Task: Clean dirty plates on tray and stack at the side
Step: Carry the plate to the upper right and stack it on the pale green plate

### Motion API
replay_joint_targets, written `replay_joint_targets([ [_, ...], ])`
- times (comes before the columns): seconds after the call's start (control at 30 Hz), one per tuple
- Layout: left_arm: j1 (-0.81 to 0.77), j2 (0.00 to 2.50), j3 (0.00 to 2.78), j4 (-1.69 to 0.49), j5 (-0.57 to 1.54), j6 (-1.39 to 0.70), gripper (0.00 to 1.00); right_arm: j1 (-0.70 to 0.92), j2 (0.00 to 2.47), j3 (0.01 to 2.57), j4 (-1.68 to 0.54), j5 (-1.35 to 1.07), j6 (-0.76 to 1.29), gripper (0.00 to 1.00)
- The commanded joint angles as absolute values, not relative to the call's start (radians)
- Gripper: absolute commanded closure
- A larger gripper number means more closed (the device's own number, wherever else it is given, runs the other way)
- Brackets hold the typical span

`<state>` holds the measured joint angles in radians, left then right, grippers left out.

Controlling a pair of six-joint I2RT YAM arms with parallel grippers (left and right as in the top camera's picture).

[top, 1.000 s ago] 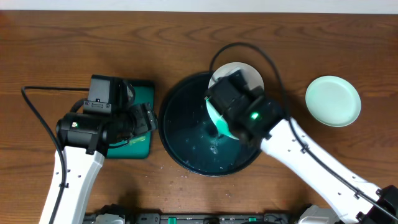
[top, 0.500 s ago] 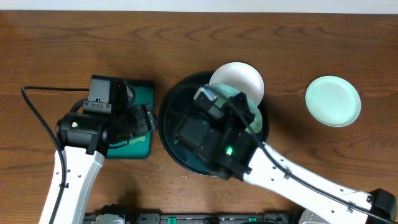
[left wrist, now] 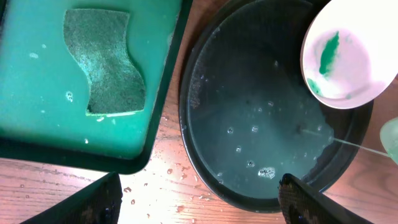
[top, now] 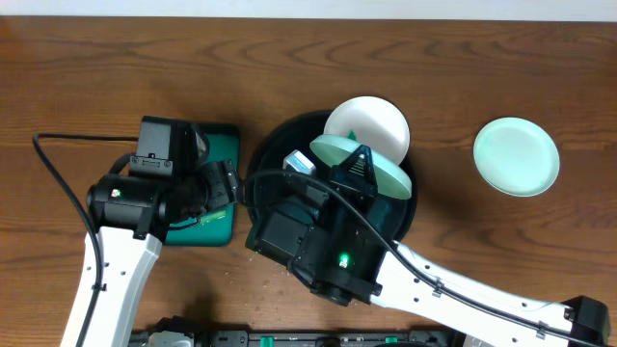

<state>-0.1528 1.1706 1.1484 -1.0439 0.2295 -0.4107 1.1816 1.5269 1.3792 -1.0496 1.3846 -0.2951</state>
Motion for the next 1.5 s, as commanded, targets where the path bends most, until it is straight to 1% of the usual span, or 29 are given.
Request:
replay_joint_targets([
  [0.0,-0.157,1.173,1.136,-1.048,0.212,-0.4,0.19,1.197,1.526,1.402,-1.047,1.445,-0.316,0.99],
  [0.3,-0.157,1.173,1.136,-1.054,0.213,-0.4,0.19,1.2,1.526,1.402,-1.033,1.433,-0.314,0.99],
  [0.37,-0.157,1.173,1.136,-1.054,0.212,-0.4,0.19,1.188,1.526,1.402,-1.021,1.324,-0.312,0.99],
  [0.4,-0.157,1.173,1.136,-1.054,0.212,-0.4,0.19,1.18,1.528,1.402,-1.019,1.299,-0.3,0.99],
  [0.5,-0.157,1.173,1.136,-1.062,0.212,-0.4,0.19,1.2,1.528,1.402,-1.036,1.401,-0.268,0.99],
  [0.57,-0.157,1.173,1.136,-1.066,0.212,-0.4,0.19,1.195,1.528,1.402,-1.016,1.31,-0.268,0.99],
  [0.67,-0.157,1.173,1.135,-1.065,0.211,-0.4,0.19,1.206,1.526,1.402,-1.048,1.332,-0.172,0.99],
  [0.73,-0.157,1.173,1.135,-1.065,0.205,-0.4,0.19,1.183,1.526,1.402,-1.054,1.141,-0.11,0.99],
  [0.8,-0.157,1.173,1.135,-1.064,0.203,-0.4,0.19,1.129,1.525,1.402,-1.074,0.906,0.024,0.99],
  [0.9,-0.157,1.174,1.135,-1.065,0.197,-0.401,0.19,0.999,1.528,1.385,-1.043,0.588,0.233,0.99],
  [1.0,-0.157,1.174,1.135,-1.065,0.197,-0.4,0.19,0.852,1.528,1.359,-1.016,0.421,0.35,0.99],
  [1.37,-0.157,1.185,1.135,-1.064,0.194,-0.4,0.19,0.351,1.528,1.352,-0.971,-0.157,0.4,0.99],
  [1.47,-0.157,1.194,1.135,-1.065,0.194,-0.4,0.19,0.209,1.528,1.352,-0.957,-0.271,0.408,0.99],
])
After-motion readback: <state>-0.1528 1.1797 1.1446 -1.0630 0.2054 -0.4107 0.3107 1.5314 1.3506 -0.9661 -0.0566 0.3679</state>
